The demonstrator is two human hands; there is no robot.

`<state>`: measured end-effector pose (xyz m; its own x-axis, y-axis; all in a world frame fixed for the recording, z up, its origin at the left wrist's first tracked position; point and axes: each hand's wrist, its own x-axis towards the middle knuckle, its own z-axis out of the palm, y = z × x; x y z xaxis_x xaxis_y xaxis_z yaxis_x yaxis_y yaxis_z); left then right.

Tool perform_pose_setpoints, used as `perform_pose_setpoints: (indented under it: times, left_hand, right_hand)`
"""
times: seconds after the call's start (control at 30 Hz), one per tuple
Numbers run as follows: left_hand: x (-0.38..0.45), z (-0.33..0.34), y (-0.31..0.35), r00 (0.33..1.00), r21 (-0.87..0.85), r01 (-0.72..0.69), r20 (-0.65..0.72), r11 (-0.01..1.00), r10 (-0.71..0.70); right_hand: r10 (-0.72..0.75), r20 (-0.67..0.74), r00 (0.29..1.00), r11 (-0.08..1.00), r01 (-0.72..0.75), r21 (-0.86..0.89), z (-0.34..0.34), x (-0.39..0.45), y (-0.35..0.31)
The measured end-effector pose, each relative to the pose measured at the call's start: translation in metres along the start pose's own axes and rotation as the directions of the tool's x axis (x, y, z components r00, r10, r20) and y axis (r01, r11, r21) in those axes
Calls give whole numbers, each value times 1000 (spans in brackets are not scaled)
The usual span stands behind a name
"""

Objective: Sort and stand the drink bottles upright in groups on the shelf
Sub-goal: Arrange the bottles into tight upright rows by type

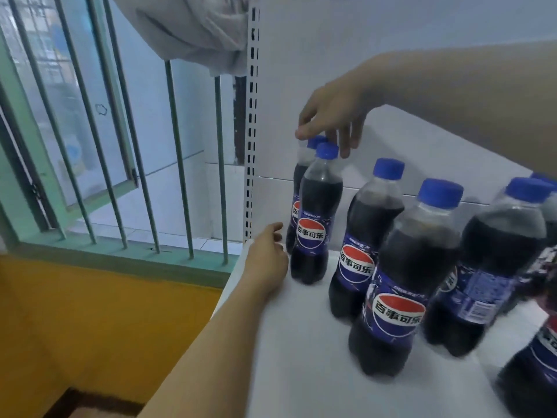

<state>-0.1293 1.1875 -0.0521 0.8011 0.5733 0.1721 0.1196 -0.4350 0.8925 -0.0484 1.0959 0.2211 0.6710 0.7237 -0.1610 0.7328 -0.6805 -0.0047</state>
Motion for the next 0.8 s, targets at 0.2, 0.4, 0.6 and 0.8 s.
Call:
perform_pose_setpoints:
  times: [0.2,0.4,0.6,0.8]
  left_hand:
    - [0,0,-1,989,121,-95,126,988,80]
    - [4,-1,-5,998,-18,-57,-11,998,57]
    - [4,3,-7,996,-91,-76,-51,993,71]
    - [9,5,-10,995,15,-80,-58,997,81]
  right_hand:
    - [3,-121,993,993,11,114,17,32,19]
    - [-95,-190,977,993,108,55,21,39,17]
    - [-135,-186,973,989,144,38,19,44,17]
    - [-130,-159,979,987,143,74,20,37,17]
